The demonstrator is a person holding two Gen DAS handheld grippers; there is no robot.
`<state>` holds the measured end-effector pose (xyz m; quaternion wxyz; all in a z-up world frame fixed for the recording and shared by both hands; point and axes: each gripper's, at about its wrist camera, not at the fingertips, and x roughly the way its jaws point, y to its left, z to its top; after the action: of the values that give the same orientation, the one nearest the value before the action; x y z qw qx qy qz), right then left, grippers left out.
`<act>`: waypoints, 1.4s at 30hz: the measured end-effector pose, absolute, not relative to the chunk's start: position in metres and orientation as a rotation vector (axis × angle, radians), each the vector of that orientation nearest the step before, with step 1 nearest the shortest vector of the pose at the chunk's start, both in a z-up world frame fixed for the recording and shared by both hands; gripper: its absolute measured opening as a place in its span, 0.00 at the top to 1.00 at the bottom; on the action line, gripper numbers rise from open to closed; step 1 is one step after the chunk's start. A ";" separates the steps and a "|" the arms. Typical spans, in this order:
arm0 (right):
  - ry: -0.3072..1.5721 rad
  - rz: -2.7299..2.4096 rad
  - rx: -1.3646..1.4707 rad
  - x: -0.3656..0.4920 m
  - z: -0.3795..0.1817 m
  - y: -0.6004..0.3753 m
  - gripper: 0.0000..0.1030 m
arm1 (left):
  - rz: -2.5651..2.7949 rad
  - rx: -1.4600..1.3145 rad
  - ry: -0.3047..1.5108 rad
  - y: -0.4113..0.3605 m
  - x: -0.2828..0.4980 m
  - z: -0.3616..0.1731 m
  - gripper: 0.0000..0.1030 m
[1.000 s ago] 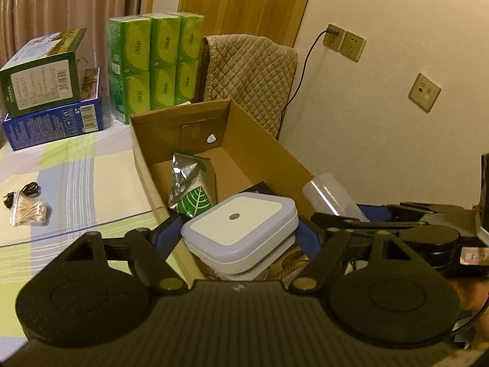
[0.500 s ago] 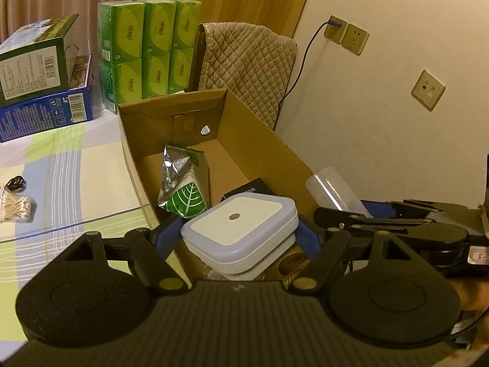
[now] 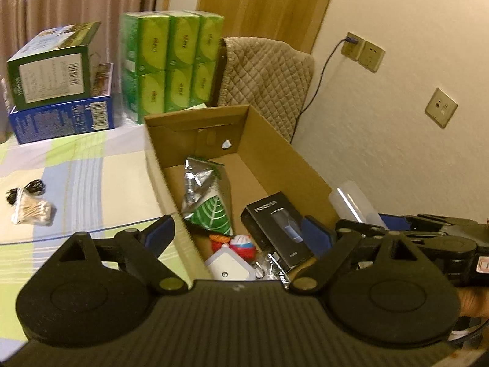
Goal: Organize objects
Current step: 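Lower the cup and night-light into the box and open both tools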
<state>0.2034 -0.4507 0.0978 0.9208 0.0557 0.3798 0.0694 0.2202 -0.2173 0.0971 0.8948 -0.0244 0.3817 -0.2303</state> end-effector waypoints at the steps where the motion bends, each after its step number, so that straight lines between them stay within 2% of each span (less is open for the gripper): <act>1: 0.780 0.146 0.114 0.203 0.098 -0.449 0.49 | -0.471 -0.054 0.792 -0.214 0.219 0.097 0.15; 20: 0.769 0.204 0.156 0.215 0.100 -0.434 0.49 | -0.428 -0.095 0.812 -0.189 0.208 0.087 0.14; 21: 0.761 0.215 0.181 0.217 0.099 -0.435 0.48 | -0.426 -0.096 0.812 -0.188 0.208 0.087 0.14; 23: 0.736 0.210 0.219 0.217 0.100 -0.438 0.34 | -0.422 -0.101 0.811 -0.186 0.209 0.087 0.14; 25: 0.713 0.197 0.231 0.215 0.102 -0.441 0.31 | -0.416 -0.102 0.808 -0.183 0.208 0.087 0.14; 42: 0.782 0.163 0.178 0.182 0.102 -0.423 0.30 | -0.372 -0.113 0.795 -0.156 0.182 0.093 0.12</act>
<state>0.1819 -0.4231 0.1018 0.9174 0.0867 0.3802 0.0792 0.1819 -0.1556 0.0929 0.9037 -0.0548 0.3845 -0.1799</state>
